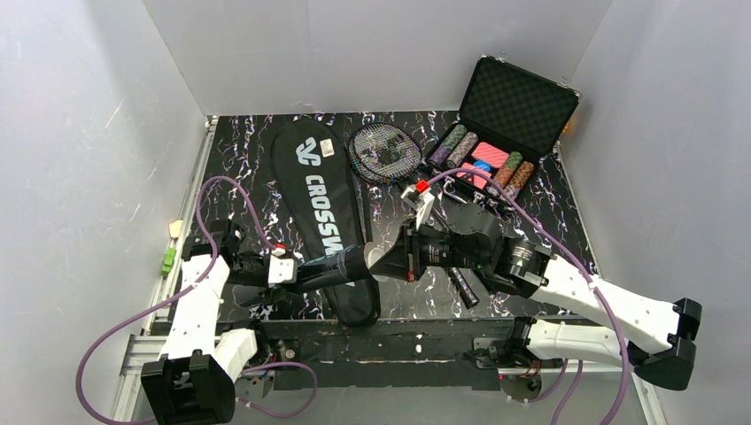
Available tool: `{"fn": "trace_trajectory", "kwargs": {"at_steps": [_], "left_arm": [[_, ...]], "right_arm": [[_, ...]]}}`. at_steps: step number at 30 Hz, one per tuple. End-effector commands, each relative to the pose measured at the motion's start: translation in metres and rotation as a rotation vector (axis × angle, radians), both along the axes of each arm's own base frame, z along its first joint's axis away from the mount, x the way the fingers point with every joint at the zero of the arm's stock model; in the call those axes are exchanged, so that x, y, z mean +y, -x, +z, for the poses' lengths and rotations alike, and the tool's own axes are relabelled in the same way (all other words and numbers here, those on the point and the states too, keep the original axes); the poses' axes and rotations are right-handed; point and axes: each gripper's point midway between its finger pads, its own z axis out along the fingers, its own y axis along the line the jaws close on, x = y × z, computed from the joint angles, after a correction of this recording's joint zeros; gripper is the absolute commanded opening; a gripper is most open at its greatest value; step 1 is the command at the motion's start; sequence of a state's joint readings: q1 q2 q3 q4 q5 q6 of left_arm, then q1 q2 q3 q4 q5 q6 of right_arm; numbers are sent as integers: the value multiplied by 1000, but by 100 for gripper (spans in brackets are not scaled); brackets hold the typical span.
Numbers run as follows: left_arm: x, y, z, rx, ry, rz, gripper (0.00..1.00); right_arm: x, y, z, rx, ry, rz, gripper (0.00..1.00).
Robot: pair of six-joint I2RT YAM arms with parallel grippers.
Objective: Pack up the badminton gear
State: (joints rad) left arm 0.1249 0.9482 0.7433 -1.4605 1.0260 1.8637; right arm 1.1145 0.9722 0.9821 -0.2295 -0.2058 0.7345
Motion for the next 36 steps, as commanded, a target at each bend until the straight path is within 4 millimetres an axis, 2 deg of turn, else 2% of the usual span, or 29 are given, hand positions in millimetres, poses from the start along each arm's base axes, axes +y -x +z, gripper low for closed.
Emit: {"fn": "trace_trajectory", "kwargs": {"at_steps": [1, 14, 29, 33, 36], "left_arm": [[-7, -4, 17, -52, 57, -14, 0], [-7, -2, 18, -44, 51, -29, 0], [-7, 0, 18, -46, 50, -44, 0], [-7, 1, 18, -46, 48, -47, 0], [-7, 2, 17, -43, 45, -47, 0]], "right_arm": [[5, -1, 29, -22, -134, 18, 1], [5, -3, 34, -4, -220, 64, 1], [6, -10, 13, 75, -217, 74, 1], [6, -10, 12, 83, -216, 72, 27], [3, -11, 15, 79, -230, 53, 34]]}}
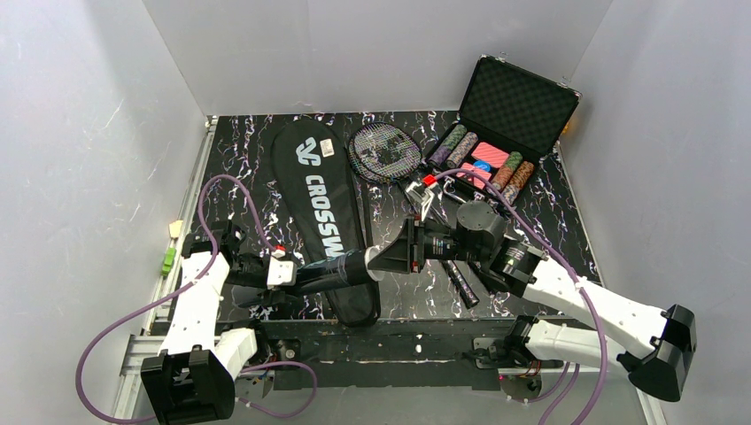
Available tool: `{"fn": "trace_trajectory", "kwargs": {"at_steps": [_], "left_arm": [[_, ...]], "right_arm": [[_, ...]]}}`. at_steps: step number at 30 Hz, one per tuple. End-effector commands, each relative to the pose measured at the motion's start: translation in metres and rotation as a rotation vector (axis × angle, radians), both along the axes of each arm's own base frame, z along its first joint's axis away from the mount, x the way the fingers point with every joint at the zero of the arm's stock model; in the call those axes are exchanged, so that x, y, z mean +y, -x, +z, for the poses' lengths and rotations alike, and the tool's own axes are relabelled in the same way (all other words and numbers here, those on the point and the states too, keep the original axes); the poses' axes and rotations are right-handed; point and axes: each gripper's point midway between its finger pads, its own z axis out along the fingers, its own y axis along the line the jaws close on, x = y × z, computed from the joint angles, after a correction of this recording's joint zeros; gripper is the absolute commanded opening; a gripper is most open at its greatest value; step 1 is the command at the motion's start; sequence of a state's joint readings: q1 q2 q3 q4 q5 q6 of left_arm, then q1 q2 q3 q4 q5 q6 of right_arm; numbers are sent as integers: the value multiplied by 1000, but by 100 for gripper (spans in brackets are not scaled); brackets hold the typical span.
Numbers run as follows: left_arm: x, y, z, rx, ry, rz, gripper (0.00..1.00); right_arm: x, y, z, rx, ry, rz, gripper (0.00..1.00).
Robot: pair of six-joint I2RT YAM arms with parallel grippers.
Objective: Pack up the badminton gear
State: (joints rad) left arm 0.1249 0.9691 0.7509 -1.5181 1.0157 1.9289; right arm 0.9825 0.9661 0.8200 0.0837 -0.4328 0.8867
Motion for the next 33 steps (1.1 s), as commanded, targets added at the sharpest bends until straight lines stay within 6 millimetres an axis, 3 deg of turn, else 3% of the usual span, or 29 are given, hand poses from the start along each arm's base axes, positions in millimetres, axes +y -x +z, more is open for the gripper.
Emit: {"fn": "trace_trajectory", "kwargs": {"at_steps": [1, 8, 12, 19, 33], "left_arm": [[-7, -6, 18, -59, 51, -12, 0], [-8, -6, 18, -51, 60, -9, 0], [-8, -6, 19, -51, 61, -9, 0], [-8, -6, 20, -50, 66, -4, 0], [-5, -14, 15, -62, 46, 34, 0]], "right_arm": [[-3, -3, 13, -31, -59, -21, 36], [-20, -10, 17, -33, -77, -88, 37], [-27, -16, 13, -24, -75, -130, 26], [-13, -19, 8, -6, -29, -93, 5], [-4, -16, 2, -19, 6, -99, 1]]}}
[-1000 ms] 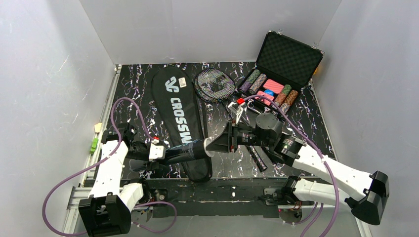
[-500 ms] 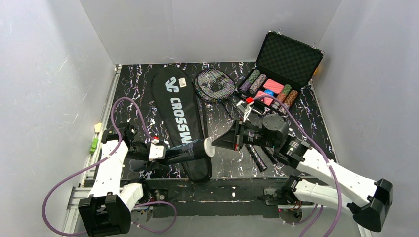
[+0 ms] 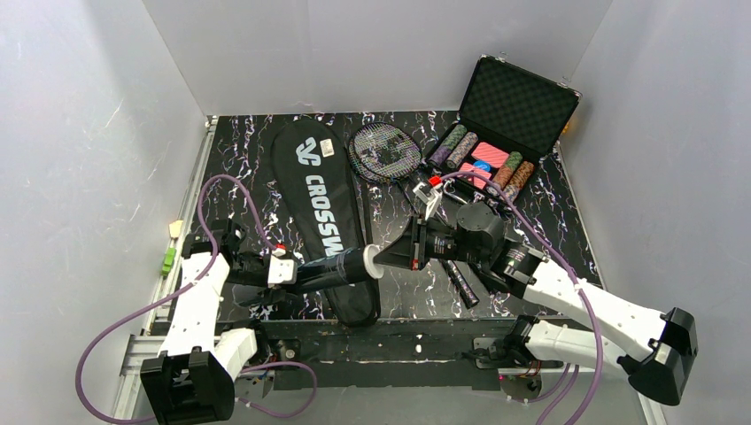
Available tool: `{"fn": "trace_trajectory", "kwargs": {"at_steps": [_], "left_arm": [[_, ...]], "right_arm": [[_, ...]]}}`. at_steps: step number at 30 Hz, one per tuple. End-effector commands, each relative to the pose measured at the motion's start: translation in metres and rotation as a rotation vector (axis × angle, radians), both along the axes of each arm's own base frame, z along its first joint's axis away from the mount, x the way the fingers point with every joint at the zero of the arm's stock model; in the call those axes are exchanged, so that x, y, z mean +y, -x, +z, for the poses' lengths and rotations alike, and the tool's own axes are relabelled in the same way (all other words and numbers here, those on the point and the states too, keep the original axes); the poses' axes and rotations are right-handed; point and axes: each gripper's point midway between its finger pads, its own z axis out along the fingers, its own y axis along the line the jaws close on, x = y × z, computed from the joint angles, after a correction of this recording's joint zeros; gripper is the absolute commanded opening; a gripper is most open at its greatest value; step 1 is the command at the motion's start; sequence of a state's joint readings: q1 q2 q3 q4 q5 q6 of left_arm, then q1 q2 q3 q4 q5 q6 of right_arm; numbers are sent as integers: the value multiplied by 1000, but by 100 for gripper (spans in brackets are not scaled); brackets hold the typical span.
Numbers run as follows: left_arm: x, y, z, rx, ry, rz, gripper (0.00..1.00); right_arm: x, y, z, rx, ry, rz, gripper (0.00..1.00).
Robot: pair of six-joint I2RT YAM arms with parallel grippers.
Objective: Pack up the badminton gear
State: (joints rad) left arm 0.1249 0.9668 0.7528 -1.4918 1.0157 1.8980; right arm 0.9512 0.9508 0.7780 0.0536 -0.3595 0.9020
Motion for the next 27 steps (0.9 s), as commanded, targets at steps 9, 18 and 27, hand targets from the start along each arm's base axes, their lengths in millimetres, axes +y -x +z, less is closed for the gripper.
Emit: {"fn": "trace_trajectory", "kwargs": {"at_steps": [9, 18, 27], "left_arm": [[-1, -9, 6, -50, 9, 18, 0], [3, -3, -3, -53, -36, -8, 0], [4, -2, -7, -50, -54, -12, 0]], "right_arm": [[11, 5, 25, -96, 19, 3, 1], [15, 1, 19, -133, 129, -10, 1], [15, 4, 23, -178, 179, -22, 1]]}}
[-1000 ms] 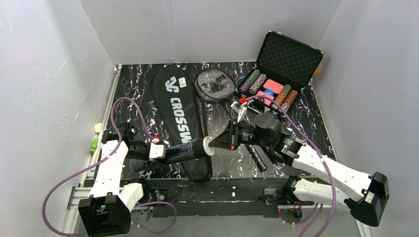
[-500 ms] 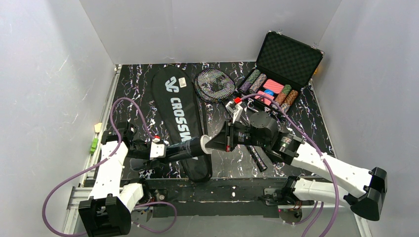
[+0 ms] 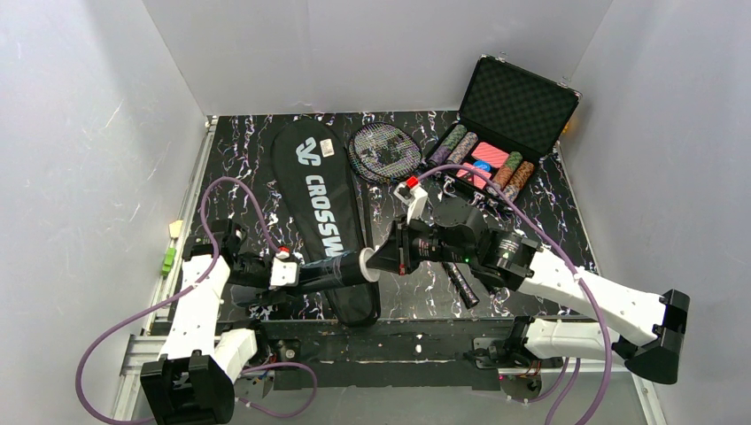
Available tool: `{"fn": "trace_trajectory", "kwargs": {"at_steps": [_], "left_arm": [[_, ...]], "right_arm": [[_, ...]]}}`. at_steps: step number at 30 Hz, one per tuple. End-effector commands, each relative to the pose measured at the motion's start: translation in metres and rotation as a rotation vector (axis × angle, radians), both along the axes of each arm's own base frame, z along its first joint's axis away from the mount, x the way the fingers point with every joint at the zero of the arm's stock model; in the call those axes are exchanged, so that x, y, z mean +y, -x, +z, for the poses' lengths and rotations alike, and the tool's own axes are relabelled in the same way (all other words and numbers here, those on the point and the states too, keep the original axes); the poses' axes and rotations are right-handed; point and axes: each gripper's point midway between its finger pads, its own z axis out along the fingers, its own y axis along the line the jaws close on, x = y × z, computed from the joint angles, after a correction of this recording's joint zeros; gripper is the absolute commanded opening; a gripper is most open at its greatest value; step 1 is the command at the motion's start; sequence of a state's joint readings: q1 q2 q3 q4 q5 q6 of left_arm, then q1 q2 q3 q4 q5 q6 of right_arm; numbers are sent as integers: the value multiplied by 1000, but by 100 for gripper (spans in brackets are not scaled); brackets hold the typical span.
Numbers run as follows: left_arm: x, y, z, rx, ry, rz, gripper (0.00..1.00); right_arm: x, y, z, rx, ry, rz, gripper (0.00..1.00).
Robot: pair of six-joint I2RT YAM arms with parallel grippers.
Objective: Pack up the badminton gear
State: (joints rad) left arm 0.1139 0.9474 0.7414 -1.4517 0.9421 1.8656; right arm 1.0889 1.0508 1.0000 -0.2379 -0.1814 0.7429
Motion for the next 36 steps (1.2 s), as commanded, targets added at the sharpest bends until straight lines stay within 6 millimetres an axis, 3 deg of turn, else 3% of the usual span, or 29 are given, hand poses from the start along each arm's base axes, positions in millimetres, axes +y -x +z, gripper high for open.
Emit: {"fn": "trace_trajectory", "kwargs": {"at_steps": [1, 8, 18, 36], "left_arm": [[-5, -1, 3, -36, 22, -16, 0], [-6, -2, 4, -37, 28, -10, 0], [-9, -5, 11, -40, 59, 1, 0], [-20, -2, 32, -60, 115, -25, 0]], "right_arm": [[1, -5, 24, -80, -23, -19, 1], [4, 2, 29, -74, -45, 4, 1], [15, 10, 12, -20, -58, 16, 1], [32, 3, -17, 13, 0, 13, 1]]}}
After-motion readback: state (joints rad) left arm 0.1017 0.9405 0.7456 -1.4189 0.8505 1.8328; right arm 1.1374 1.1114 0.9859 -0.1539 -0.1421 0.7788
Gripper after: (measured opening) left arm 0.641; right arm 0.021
